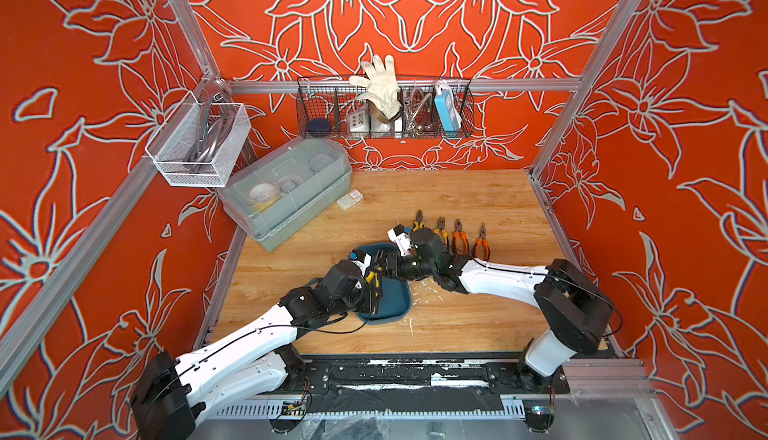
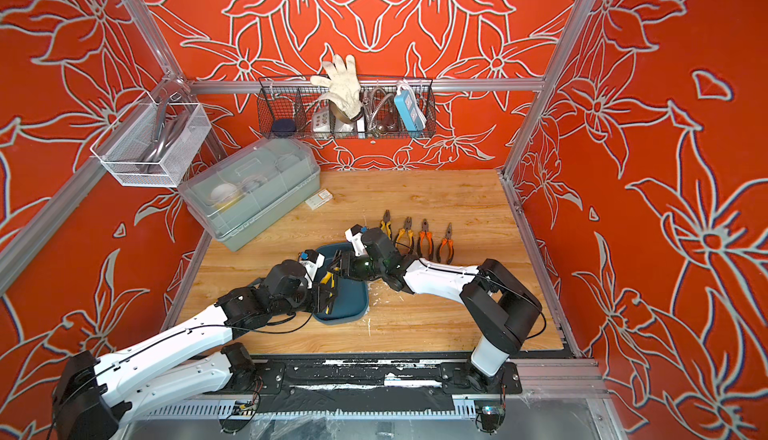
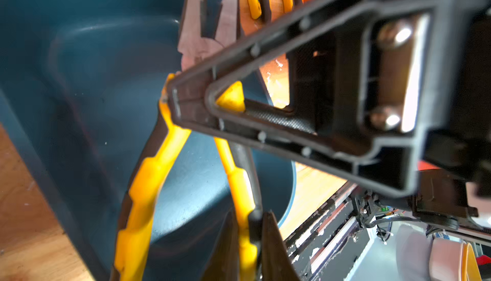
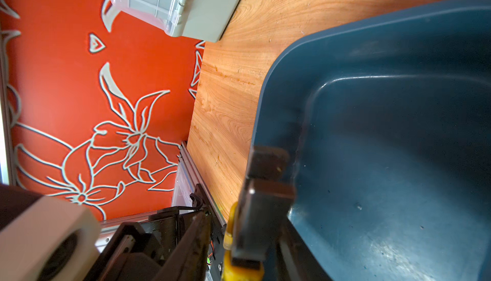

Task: Take the pliers out of the storage box
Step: Place the pliers at the center of the board, then adjust the storage box at the center of the board.

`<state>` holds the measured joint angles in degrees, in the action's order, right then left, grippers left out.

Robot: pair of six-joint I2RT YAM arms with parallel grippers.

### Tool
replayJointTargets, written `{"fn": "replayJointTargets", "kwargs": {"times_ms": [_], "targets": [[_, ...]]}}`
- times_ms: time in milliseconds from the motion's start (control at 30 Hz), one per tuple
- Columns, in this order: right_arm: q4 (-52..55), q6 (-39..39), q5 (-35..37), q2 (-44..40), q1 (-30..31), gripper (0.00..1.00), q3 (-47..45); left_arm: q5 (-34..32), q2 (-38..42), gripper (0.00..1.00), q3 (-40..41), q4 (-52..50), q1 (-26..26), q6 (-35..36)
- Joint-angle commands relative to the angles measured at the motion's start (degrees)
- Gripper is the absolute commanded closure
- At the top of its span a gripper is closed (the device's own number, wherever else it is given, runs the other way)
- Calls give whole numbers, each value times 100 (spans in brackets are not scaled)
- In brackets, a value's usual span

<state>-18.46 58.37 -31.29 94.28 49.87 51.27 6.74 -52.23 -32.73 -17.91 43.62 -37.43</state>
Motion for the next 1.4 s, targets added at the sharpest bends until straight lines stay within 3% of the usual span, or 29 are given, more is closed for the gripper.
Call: {"fn": "replayJointTargets", "kwargs": {"times_ms": [0, 233, 267, 367, 500, 567, 667, 833, 967, 1133, 1300, 1367], "targets": [[-187, 26, -90, 100, 28, 57, 131, 29, 99, 100, -71, 324, 33, 122], [-349, 104, -183, 177, 29, 69, 183, -11, 198, 100, -92, 253, 37, 116], [-383, 126, -201, 195, 28, 73, 190, 2, 205, 100, -88, 244, 34, 122], [-444, 173, -237, 233, 26, 98, 188, 11, 215, 100, -70, 231, 33, 112], [-653, 279, -216, 201, 23, 100, 46, -12, 170, 100, -98, 214, 35, 104], [-770, 316, -187, 132, 27, 100, -51, -129, 122, 78, -182, 118, 34, 115], [-1023, 403, -36, -124, -3, 100, -316, -399, 73, 55, -485, -286, 34, 196], [-832, 222, 114, -702, -85, 100, -486, -539, 98, 43, -1039, -868, -2, 179], [-244, 22, 222, -1338, -285, 100, -548, -684, 196, 40, -1336, -1094, -141, -76], [1629, -853, 338, -2578, -1014, 100, -566, -798, -308, 32, -1444, -926, -724, -155], [3666, -2113, 168, -3510, -1993, 100, -316, 619, -1883, 40, -1373, 28, -1543, -630], [4563, -2673, 566, -3625, -2046, 100, -51, 607, -2184, 41, -1219, 570, -1540, -567]]}}
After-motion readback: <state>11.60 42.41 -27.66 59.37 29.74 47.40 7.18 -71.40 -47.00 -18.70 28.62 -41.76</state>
